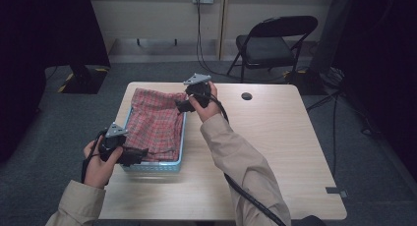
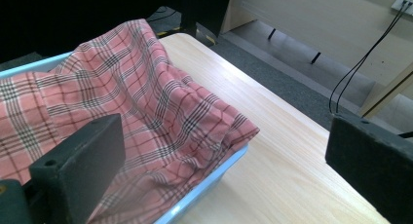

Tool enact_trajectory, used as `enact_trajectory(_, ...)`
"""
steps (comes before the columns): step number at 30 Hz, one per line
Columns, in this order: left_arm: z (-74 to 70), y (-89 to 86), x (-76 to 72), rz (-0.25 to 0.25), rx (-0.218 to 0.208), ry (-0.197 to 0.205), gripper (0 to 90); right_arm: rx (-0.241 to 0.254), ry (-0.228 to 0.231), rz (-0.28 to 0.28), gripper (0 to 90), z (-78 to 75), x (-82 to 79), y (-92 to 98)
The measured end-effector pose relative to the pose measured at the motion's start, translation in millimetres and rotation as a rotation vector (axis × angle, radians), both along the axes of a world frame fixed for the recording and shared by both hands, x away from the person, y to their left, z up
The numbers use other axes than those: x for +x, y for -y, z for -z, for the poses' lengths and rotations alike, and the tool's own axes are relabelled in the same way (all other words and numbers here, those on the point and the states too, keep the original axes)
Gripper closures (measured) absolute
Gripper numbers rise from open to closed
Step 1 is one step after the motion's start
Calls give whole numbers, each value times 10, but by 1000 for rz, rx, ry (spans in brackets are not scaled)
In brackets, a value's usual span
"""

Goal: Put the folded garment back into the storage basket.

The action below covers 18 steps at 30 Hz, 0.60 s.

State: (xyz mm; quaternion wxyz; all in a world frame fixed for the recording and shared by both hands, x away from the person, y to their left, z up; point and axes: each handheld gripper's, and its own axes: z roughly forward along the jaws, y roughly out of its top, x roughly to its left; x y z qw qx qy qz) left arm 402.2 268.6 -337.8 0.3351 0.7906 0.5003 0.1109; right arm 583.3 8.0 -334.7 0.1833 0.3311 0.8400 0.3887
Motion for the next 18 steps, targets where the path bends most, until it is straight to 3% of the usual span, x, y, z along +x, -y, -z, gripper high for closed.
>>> enact_trajectory(18,12,82,15,0,-4,1,48,15,1,-28,1,-36,-75,108)
